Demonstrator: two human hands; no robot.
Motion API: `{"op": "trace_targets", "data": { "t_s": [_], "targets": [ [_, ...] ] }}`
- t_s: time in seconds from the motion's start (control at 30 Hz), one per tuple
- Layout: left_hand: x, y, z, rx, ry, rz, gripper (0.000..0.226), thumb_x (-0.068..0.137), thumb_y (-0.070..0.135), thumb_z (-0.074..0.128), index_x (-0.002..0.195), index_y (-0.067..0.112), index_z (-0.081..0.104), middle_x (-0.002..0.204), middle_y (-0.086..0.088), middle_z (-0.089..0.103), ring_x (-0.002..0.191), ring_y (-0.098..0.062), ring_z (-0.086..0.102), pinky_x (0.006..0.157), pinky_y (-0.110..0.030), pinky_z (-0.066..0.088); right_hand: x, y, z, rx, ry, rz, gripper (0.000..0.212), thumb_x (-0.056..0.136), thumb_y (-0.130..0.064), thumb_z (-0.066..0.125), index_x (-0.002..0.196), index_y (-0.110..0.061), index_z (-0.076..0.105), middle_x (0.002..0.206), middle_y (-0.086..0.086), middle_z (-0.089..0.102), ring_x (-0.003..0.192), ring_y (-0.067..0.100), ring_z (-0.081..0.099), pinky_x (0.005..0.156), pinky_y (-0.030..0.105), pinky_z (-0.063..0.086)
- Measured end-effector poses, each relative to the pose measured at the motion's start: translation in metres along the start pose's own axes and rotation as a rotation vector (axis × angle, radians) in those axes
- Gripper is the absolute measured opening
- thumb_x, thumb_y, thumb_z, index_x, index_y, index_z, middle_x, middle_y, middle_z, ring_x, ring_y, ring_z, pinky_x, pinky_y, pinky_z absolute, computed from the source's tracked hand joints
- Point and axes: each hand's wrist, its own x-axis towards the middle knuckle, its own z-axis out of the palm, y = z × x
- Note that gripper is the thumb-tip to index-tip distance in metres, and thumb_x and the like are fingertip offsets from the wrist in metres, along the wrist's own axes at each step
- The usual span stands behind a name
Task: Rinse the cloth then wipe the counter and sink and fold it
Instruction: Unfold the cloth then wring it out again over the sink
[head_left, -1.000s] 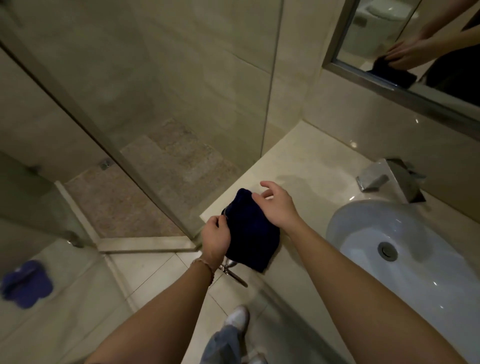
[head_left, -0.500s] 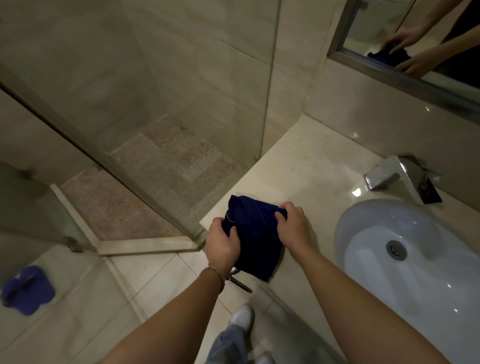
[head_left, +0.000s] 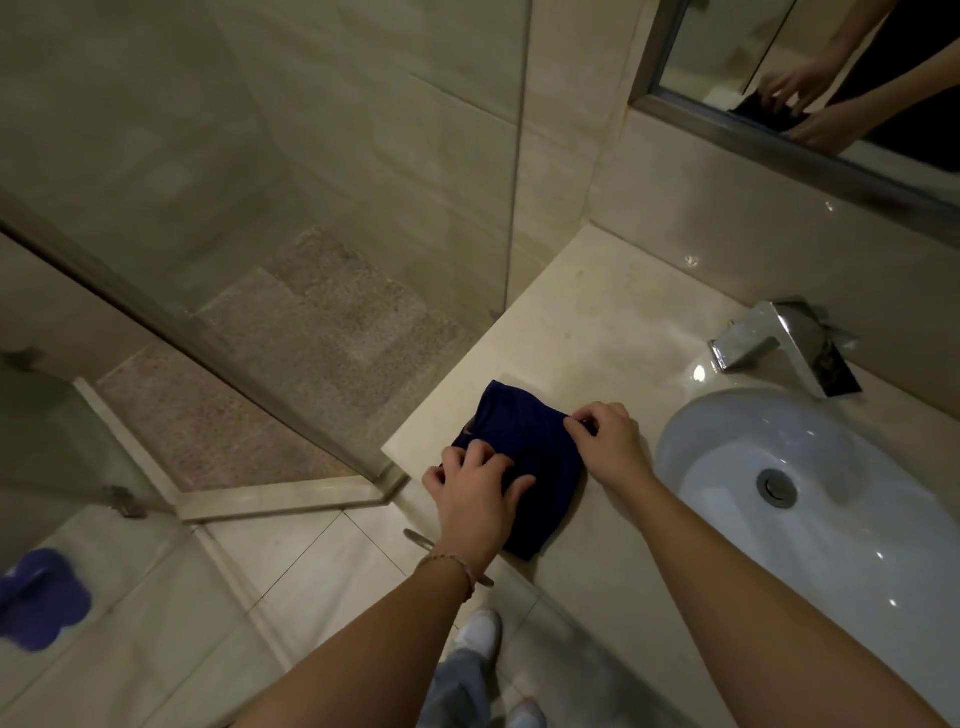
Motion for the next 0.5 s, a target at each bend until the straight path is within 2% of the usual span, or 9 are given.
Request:
{"op": "trace_targets", "data": {
  "t_s": [0.1,0.2,0.27,0.3,0.4,0.5],
  "targets": [
    [0.009,-0.004,-0.008,-0.121,0.016,-0.14,0.032,0.1,0.055,0.049,0.094,0.031,0.069,0.104,0.014,0.057,0.107,-0.013,0.04,0.089,-0.036,0.018,0.0,0.003,0.002,-0.003,0.008,0.026,0.01,0.1,-0.025,0.059,0.091,-0.02,0.061,0.108,0.004,0.058,0.102,0.027,0.056,0.091,0.045,0.051],
    [0.015,-0.02,-0.018,-0.309,0.119,-0.341,0.039,0.105,0.046,0.042,0.076,0.024,0.058,0.084,0.005,0.06,0.095,-0.021,0.055,0.091,-0.041,0.035,0.001,0.008,-0.001,0.045,0.047,0.073,0.011,0.101,-0.02,0.056,0.09,-0.017,0.058,0.102,0.005,0.063,0.096,0.026,0.061,0.084,0.043,0.053],
    [0.016,-0.037,-0.024,-0.411,0.188,-0.418,0.045,0.107,0.04,0.039,0.071,0.016,0.054,0.071,-0.001,0.058,0.079,-0.027,0.061,0.076,-0.038,0.043,0.002,0.01,-0.003,0.049,0.063,0.09,0.012,0.101,-0.019,0.054,0.09,-0.016,0.058,0.099,0.005,0.063,0.093,0.025,0.061,0.081,0.042,0.054],
    [0.016,-0.043,-0.027,-0.458,0.206,-0.454,0.047,0.108,0.039,0.038,0.072,0.012,0.054,0.069,-0.002,0.057,0.074,-0.027,0.061,0.067,-0.035,0.042,0.002,0.01,-0.003,0.041,0.066,0.097,0.012,0.101,-0.019,0.053,0.09,-0.016,0.057,0.097,0.004,0.063,0.092,0.025,0.061,0.08,0.041,0.054],
    [0.016,-0.052,-0.032,-0.483,0.181,-0.447,0.048,0.107,0.043,0.041,0.075,0.009,0.057,0.069,-0.003,0.059,0.069,-0.024,0.059,0.06,-0.033,0.039,0.003,0.007,0.002,-0.04,0.067,0.104,0.012,0.101,-0.021,0.05,0.091,-0.017,0.054,0.096,0.004,0.062,0.092,0.026,0.059,0.081,0.045,0.054],
    [0.017,-0.047,-0.028,-0.591,0.097,-0.34,0.032,0.097,0.047,0.062,0.081,0.018,0.062,0.079,0.001,0.065,0.075,-0.02,0.064,0.065,-0.036,0.054,0.003,-0.002,0.006,-0.038,0.067,0.113,0.02,0.102,-0.032,0.047,0.102,-0.014,0.056,0.112,0.009,0.059,0.105,0.031,0.055,0.091,0.048,0.05]
  ]
}}
